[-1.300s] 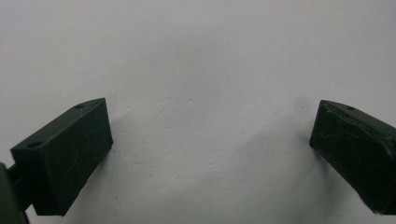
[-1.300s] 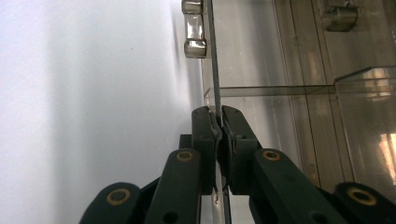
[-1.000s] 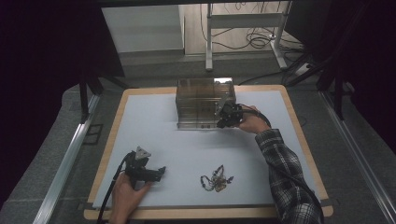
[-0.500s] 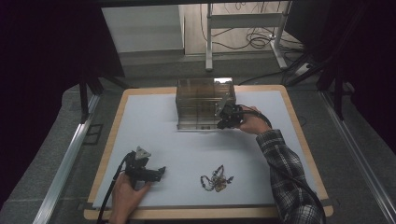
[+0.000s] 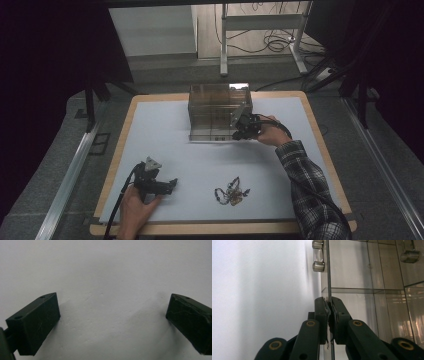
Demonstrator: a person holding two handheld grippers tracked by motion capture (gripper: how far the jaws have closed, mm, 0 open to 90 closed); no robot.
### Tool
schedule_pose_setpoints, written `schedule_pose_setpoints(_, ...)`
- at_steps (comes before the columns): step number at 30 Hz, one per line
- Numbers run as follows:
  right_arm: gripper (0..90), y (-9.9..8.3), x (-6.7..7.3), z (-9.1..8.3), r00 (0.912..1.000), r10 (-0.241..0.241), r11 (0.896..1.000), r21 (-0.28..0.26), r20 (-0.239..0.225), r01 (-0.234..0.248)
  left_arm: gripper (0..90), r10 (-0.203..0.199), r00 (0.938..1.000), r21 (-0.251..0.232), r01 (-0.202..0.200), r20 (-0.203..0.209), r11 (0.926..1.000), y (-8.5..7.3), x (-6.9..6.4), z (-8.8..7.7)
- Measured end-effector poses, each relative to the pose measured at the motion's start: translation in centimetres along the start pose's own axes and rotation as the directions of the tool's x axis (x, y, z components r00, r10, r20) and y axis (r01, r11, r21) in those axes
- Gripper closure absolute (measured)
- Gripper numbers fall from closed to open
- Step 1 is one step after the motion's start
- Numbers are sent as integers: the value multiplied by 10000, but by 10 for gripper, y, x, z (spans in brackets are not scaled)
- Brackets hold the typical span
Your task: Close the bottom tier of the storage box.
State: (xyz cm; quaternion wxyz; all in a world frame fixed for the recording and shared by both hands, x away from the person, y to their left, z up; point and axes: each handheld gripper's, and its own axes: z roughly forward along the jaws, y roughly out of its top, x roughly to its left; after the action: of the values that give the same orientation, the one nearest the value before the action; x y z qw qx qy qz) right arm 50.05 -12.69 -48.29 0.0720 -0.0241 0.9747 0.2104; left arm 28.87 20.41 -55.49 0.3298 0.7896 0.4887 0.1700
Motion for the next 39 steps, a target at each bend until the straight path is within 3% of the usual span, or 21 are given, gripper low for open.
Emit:
schedule_pose_setpoints(32,846,-6,19,2,9996,-271,9996,-91,-47,271,0,-1,10000,1,1,-1,10000,0,0,0)
schedule_pose_setpoints(39,837,-7,22,5,9990,-424,9989,185,164,421,0,-8,10000,-1,8,3,10000,0,0,0)
